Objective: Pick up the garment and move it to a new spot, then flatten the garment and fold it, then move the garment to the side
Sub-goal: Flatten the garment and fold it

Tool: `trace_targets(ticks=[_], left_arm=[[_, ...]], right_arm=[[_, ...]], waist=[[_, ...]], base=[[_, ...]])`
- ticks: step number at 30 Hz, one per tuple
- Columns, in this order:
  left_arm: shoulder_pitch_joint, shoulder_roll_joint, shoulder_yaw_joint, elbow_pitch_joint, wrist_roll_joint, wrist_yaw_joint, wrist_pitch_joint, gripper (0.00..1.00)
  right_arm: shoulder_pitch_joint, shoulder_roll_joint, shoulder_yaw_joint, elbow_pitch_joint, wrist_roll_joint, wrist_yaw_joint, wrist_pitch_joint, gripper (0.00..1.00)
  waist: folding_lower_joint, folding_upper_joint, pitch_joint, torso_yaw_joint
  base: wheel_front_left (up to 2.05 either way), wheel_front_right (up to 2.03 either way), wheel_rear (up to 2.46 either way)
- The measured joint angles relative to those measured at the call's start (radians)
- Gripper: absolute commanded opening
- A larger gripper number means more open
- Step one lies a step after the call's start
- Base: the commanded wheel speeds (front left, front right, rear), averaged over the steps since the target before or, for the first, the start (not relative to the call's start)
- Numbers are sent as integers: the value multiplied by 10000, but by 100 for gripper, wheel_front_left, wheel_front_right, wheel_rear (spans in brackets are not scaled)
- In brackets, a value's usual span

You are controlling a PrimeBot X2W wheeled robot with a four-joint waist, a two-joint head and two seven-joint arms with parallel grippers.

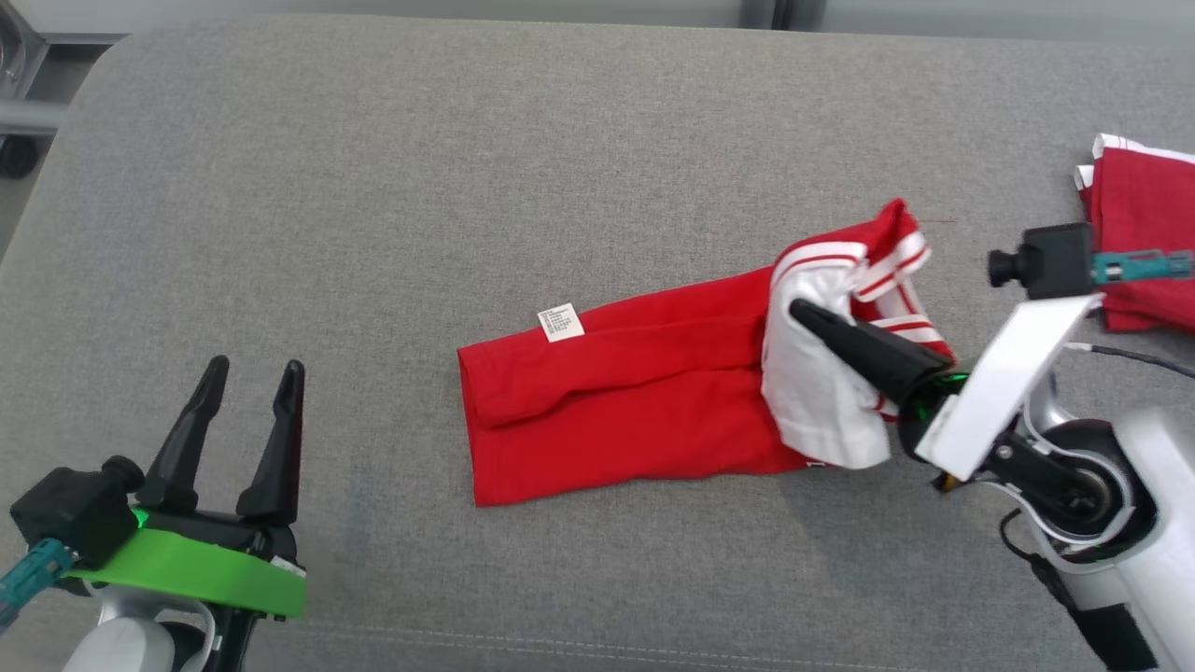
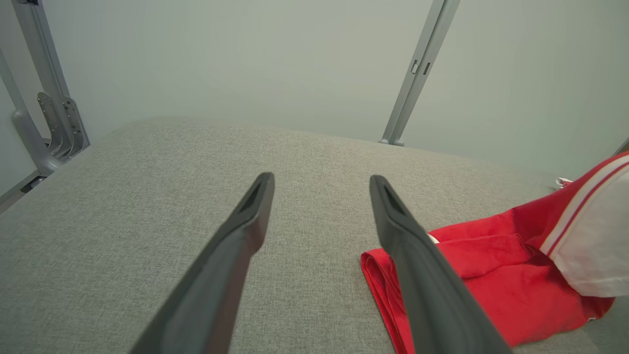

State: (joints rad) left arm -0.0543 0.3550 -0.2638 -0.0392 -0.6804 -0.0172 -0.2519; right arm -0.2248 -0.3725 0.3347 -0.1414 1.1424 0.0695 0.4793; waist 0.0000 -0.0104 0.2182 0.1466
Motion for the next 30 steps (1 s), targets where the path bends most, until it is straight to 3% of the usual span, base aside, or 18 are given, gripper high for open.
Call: trace_targets(ticks=[7,13,14,16,17,18,19,24,30], left_arm=[[-113,-146,-368,59,163,-370,0,100],[-206,-282,-596,301,167,-531,0,100],[-236,-295,-598,328,167,-533,0,100],[-294,-353,-556,385,167,-533,0,100],[-301,-382,-541,451,174,-533,0,100],[-301,-410,-483,543,199,-533,0,100],[-294,-424,-424,617,205,-533,0,100],[-274,-380,-228,681,209,-533,0,100],[-268,-151,272,594,253,-533,0,100]], right_arm=[[-1057,1227,1530,157,-1118,-552,242,0],[-1658,1611,2284,1127,-2255,-988,324,3],[-1753,1697,2385,1254,-2360,-989,322,16],[-1964,1931,2633,1505,-2451,-988,324,13],[-2066,2084,2780,1626,-2500,-974,322,36],[-2187,2255,2961,1774,-2581,-959,322,48],[-2306,2431,3120,1881,-2667,-936,322,100],[-2919,3394,3804,1916,-2723,-658,391,100],[-3254,3210,3528,1225,-2276,-382,-263,100]], waist=[[0,0,219,356],[0,0,409,822],[0,0,436,904],[0,0,486,1063],[0,0,505,1133],[0,0,517,1194],[0,0,518,1239],[0,0,468,1142],[0,0,489,762]], base=[[0,0,0],[0,0,0],[0,0,0],[0,0,0],[0,0,0],[0,0,0],[0,0,0],[0,0,0],[0,0,0]])
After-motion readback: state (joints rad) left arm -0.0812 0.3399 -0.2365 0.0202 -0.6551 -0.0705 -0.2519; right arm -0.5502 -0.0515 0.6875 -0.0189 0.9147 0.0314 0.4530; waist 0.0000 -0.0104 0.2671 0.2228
